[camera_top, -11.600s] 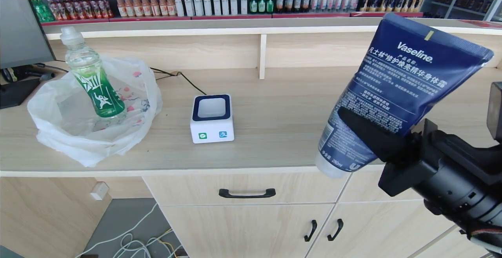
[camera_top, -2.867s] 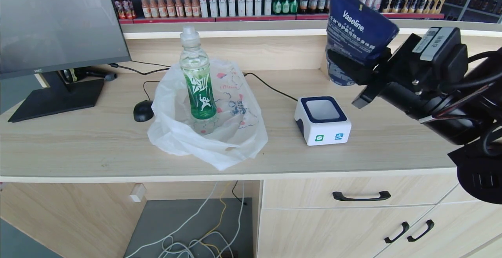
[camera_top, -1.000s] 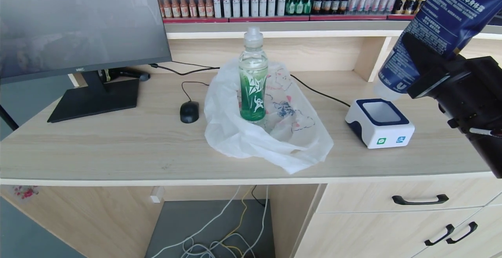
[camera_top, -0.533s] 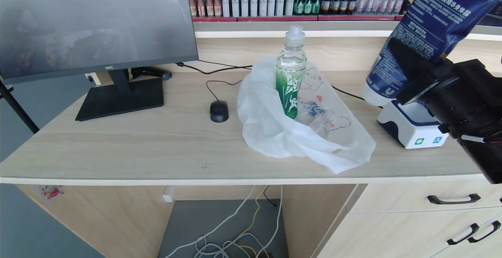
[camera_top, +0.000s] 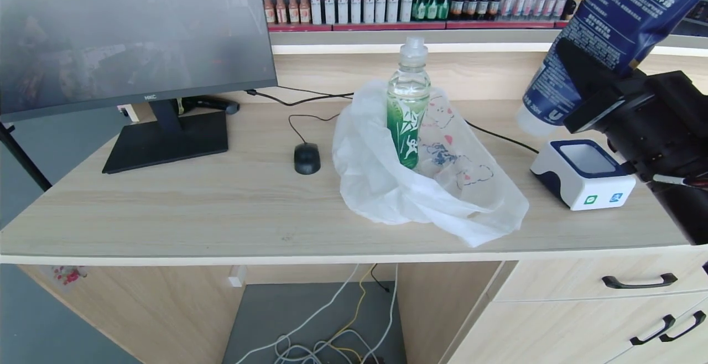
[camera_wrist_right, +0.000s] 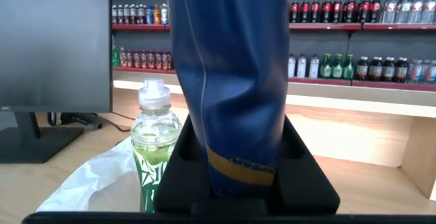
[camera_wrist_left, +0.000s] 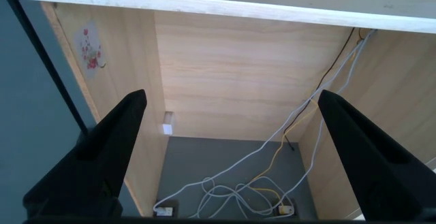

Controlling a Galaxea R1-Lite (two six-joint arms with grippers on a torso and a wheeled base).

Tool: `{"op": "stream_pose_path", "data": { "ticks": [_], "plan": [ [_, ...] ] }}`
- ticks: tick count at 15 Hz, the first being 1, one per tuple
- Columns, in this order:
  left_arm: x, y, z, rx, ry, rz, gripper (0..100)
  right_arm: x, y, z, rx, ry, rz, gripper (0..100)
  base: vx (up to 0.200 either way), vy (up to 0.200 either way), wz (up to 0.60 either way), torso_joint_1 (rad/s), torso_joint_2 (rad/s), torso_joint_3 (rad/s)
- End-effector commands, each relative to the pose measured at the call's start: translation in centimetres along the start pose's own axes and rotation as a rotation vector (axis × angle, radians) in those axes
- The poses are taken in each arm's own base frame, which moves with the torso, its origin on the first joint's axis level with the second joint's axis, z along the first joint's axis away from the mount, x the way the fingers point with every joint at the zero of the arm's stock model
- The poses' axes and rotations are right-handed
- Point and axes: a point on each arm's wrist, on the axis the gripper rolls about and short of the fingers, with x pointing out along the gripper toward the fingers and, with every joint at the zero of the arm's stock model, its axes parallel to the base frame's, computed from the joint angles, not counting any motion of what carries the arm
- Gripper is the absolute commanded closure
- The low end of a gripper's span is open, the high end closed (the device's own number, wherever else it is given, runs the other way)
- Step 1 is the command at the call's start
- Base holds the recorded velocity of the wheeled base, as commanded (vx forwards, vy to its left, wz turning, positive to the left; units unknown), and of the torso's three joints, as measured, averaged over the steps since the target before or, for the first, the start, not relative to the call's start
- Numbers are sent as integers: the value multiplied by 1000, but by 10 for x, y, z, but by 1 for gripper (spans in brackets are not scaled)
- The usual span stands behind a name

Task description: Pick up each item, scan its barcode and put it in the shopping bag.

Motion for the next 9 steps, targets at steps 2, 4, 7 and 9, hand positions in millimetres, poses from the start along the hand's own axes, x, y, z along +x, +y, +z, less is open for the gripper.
{"op": "stream_pose_path", "data": {
  "ticks": [2, 4, 7, 9],
  "plan": [
    [0, 0, 0, 0, 0, -1, 0, 6, 0, -2, -5, -5, -1, 100, 0, 0, 0, 0, 0, 0],
    [0, 0, 0, 0, 0, 1, 0, 13, -1, -10, -9, 3, -6, 100, 0, 0, 0, 0, 0, 0],
    [0, 0, 0, 0, 0, -1, 0, 31, 0, -25, -11, 6, -3, 100, 0, 0, 0, 0, 0, 0],
    [0, 0, 0, 0, 0, -1, 0, 44, 2, -40, -12, 17, -2, 100, 0, 0, 0, 0, 0, 0]
  ]
}}
